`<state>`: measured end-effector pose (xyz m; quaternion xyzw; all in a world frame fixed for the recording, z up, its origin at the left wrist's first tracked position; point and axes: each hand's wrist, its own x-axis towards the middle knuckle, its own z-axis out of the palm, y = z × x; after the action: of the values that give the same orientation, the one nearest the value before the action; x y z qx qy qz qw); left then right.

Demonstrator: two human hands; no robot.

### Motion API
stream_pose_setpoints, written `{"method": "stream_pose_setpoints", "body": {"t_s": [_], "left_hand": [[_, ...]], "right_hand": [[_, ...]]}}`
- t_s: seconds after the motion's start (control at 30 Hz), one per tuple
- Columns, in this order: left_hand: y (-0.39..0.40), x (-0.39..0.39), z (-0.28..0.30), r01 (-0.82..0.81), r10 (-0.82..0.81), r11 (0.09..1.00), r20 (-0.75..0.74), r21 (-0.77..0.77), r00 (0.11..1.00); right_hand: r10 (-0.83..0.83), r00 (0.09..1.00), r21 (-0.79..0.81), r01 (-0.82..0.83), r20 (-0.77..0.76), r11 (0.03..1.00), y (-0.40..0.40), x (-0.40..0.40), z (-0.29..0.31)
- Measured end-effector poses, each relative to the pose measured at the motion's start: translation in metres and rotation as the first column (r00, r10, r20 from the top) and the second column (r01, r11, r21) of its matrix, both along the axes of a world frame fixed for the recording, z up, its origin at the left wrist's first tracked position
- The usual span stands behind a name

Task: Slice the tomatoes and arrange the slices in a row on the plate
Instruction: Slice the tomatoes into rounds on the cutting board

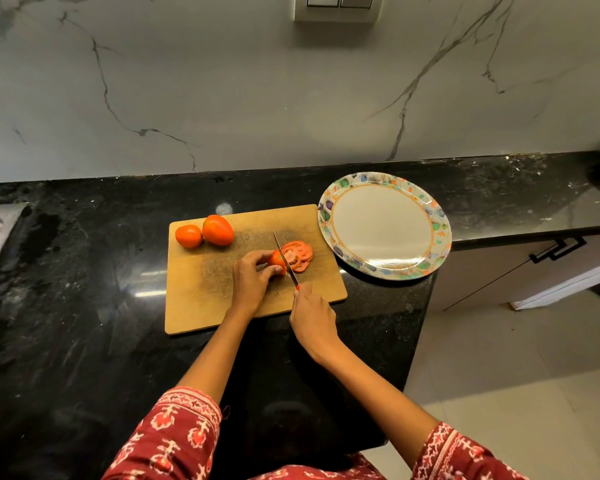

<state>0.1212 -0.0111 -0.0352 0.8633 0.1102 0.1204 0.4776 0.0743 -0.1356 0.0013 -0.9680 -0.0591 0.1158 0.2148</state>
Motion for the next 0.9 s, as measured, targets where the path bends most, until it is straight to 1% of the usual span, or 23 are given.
{"method": "stream_pose_setpoints", "body": {"t_s": [0.23, 0.43, 0.53, 0.7, 0.9], "left_hand": [[0.000, 0.002, 0.004, -0.011, 0.011, 1.000, -0.006, 0.029, 1.000], [-0.002, 0.001, 0.002, 0.024, -0.025, 0.999, 0.025, 0.045, 0.999], [-0.003, 0.001, 0.002, 0.026, -0.027, 0.997, 0.021, 0.066, 0.999], [-0.002, 0.001, 0.002, 0.032, -0.033, 0.998, 0.021, 0.060, 0.999], [-0.001, 0.000, 0.001, 0.016, -0.017, 0.999, 0.028, 0.045, 0.999]], "right_hand": [[-0.018, 1.000, 0.008, 0.018, -0.008, 1.000, 0.006, 0.001, 0.000], [-0.035, 0.999, 0.001, 0.035, -0.006, 0.999, 0.011, 0.016, -0.003], [-0.018, 1.000, -0.001, 0.018, 0.011, 1.000, 0.012, 0.020, -0.004], [-0.005, 1.000, -0.007, 0.005, -0.008, 1.000, 0.006, 0.011, -0.010], [-0.014, 0.999, 0.041, 0.016, -0.031, 0.999, 0.011, 0.016, -0.009]]}}
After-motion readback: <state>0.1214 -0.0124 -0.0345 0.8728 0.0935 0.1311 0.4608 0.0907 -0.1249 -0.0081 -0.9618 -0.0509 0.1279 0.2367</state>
